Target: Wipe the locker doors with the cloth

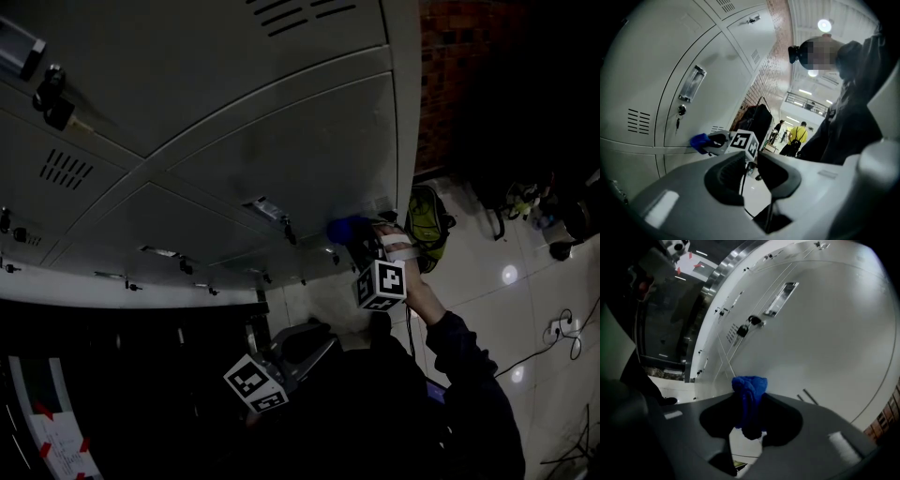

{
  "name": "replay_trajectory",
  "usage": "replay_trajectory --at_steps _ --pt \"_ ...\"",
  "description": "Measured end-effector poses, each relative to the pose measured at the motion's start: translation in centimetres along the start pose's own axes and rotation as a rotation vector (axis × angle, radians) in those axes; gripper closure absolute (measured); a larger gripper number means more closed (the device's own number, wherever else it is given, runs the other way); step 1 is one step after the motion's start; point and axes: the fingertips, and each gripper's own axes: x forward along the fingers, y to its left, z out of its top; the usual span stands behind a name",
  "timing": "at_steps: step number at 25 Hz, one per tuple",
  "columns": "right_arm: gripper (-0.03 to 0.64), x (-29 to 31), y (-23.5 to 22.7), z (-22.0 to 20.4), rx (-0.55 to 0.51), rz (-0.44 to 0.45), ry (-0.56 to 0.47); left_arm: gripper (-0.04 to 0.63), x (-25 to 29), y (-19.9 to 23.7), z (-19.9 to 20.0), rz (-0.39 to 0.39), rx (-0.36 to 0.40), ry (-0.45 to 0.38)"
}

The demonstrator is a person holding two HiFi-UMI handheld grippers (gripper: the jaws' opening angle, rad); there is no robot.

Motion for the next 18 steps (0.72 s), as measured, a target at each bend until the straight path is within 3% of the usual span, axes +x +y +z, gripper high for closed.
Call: replay_trajectory --at_steps 8,18 --pt "0.486 -9.5 -8.2 7.7 0.024 -0.192 -0.178 0.523 0.7 -0.2 0.2 -0.025 0.005 -0.017" --pt "0.486 -22.4 -20.1 18.3 -0.135 -0.574 -0.413 0.523 1.5 -0.7 1.1 -0.062 0.043 -0.026"
